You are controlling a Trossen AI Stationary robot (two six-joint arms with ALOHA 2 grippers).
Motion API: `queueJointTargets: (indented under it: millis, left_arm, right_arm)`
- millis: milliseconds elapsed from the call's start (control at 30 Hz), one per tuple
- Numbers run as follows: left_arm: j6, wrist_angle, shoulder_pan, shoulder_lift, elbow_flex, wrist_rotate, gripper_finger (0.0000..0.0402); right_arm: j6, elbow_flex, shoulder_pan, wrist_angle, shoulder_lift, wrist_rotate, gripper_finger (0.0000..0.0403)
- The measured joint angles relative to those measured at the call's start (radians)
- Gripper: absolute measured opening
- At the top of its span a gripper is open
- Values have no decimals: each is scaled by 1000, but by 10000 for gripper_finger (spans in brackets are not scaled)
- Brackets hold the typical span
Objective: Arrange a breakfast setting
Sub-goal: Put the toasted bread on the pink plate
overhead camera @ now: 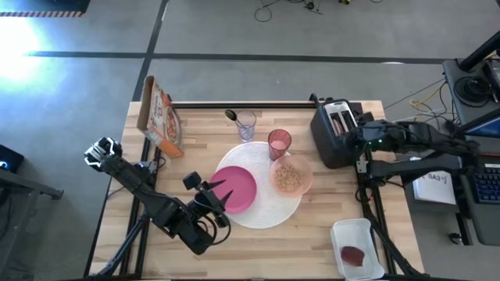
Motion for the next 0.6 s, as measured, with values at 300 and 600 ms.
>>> queueJointTargets:
  millis: [300,600]
  left_arm:
    - [-7,-16,-9,-1,-2,0,166]
    - [-55,-30,-33,-42,-59,1,166]
  right_arm:
    - [43,74,-15,-140,140,81,171]
    - [31,64,-68,-213,253,148,171]
